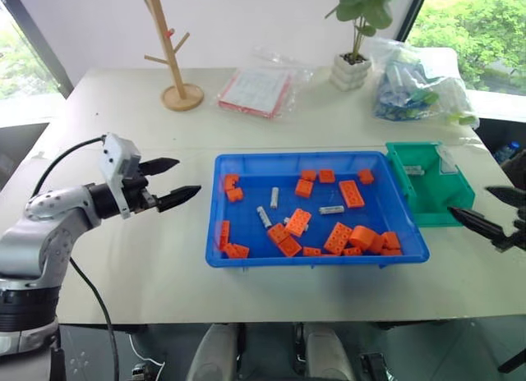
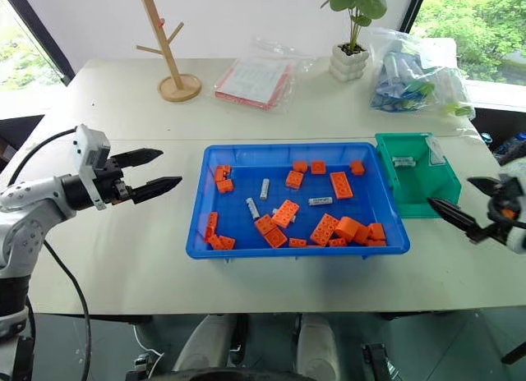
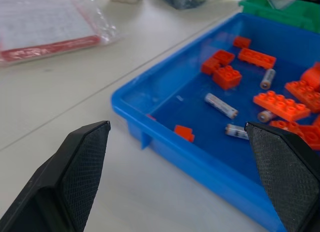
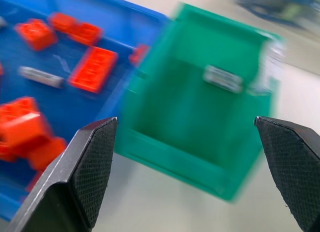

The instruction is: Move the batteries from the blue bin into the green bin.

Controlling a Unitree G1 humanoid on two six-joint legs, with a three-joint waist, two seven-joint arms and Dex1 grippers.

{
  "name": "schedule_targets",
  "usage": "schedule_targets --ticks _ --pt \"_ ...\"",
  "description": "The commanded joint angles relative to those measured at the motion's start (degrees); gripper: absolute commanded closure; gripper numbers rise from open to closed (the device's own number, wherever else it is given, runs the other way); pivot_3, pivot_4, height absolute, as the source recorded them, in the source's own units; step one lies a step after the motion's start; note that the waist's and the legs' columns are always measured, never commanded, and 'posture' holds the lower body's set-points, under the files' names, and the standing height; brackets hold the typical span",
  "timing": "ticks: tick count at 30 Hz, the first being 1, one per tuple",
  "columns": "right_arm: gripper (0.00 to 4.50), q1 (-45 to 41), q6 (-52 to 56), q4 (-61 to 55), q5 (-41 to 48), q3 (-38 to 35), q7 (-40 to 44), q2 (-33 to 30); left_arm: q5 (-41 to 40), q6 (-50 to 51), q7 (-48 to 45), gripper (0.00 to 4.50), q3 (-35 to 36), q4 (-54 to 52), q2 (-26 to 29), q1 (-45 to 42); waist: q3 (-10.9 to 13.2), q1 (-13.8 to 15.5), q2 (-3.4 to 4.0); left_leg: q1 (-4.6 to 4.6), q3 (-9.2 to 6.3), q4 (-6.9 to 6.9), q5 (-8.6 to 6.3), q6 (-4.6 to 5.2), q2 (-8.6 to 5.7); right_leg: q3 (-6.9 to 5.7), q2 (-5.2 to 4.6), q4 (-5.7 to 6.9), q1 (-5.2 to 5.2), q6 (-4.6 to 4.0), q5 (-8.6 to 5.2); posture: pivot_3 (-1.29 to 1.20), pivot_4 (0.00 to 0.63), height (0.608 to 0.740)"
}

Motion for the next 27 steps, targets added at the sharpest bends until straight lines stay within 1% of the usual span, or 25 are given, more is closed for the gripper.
schedule_targets --ticks 1,3,5,7,9,11,13,18,21,24,27 --pt "0.0 -10.91 7.4 -6.58 4.92 9.75 -5.52 -1.09 -2.79 1.48 -3.1 0.0 1.27 -3.13 2.83 -0.91 0.03 -0.09 -0.04 0.02 -0.01 0.01 0.0 0.0 0.01 0.0 0.01 0.01 0.0 -0.01 0.01 0.0 0.15 0.692" --pt "0.0 -20.04 11.84 -9.97 6.14 20.27 -9.28 1.83 -3.27 1.82 -4.55 0.0 0.48 -3.54 3.81 -1.76 0.04 -0.52 -0.06 0.02 0.01 0.05 0.0 0.0 0.03 0.0 0.01 0.01 -0.01 -0.04 0.02 0.0 0.15 0.692" --pt "0.0 -26.94 15.17 -11.26 5.98 28.07 -12.31 5.59 -3.46 2.09 -5.17 0.0 0.07 -3.53 4.36 -2.56 0.06 -0.67 -0.11 -0.02 -0.03 0.04 0.0 0.0 0.05 -0.01 0.0 0.0 -0.04 -0.07 0.04 0.0 0.15 0.692" --pt "0.0 -31.7 17.98 -10.94 6.17 32.45 -14.54 8.95 -3.51 2.47 -5.35 0.0 -0.22 -3.51 4.54 -3.39 0.09 -0.42 -0.14 -0.11 -0.11 0.02 0.0 0.0 0.03 -0.07 0.01 -0.02 -0.08 -0.09 0.04 0.0 0.15 0.692" --pt "0.0 -36.7 21.64 -8.97 5.66 37.25 -17.74 13.95 -3.5 2.42 -6.46 0.0 -0.55 -3.62 5.17 -3.92 0.12 -0.43 -0.19 -0.2 -0.09 0.0 0.0 0.0 -0.03 -0.07 -0.03 -0.03 -0.15 -0.08 0.04 0.0 0.15 0.692" --pt "0.0 -41.44 25.37 -5.18 4.53 40.95 -21.65 20.51 -3.46 2.34 -7.69 0.0 -0.9 -3.8 6.0 -4.08 0.13 -0.83 -0.27 -0.25 -0.02 0.01 0.0 0.01 -0.06 -0.03 -0.05 -0.03 -0.21 -0.08 0.06 0.0 0.15 0.692" --pt "0.0 -44.67 28.22 -1.25 3.59 43.05 -24.41 26.2 -2.98 1.94 -8.74 0.0 -1.33 -3.65 6.76 -4.13 0.13 -1.15 -0.28 -0.24 -0.03 0.03 0.01 0.01 -0.07 -0.03 -0.04 -0.01 -0.2 -0.09 0.07 0.0 0.15 0.692" --pt "0.0 -48.3 32.87 4.27 3.32 47.05 -25.25 33.82 -2.2 1.1 -10.09 0.0 -1.52 -2.77 7.54 -4.49 0.14 -1.34 -0.28 -0.21 -0.03 0.03 0.01 0.01 -0.09 -0.03 -0.02 0.19 -0.28 -0.08 0.07 0.0 0.15 0.692" --pt "0.0 -49.09 34.9 6.25 3.11 48.47 -24.56 35.65 -1.95 0.97 -10.53 0.0 -1.39 -2.59 7.72 -4.68 0.14 -1.46 -0.28 -0.16 -0.02 0.03 0.01 0.02 -0.09 -0.02 -0.01 0.41 -0.33 -0.04 0.09 0.0 0.15 0.692" --pt "0.0 -49.6 35.84 7.38 2.84 48.63 -24.21 36.64 -1.83 0.85 -10.65 0.0 -1.32 -2.56 7.82 -4.71 0.15 -1.48 -0.27 -0.14 -0.04 0.03 0.02 0.02 -0.08 -0.03 0.03 0.48 -0.34 -0.04 0.09 0.0 0.15 0.692" --pt "0.0 -50.28 37.07 8.79 3.03 48.7 -24.09 38.96 -1.89 1.0 -10.61 0.0 -1.14 -2.8 7.85 -4.62 0.15 -1.79 -0.27 -0.13 -0.03 0.04 0.02 0.02 -0.08 -0.02 0.04 0.48 -0.35 -0.03 0.1 0.0 0.15 0.692"
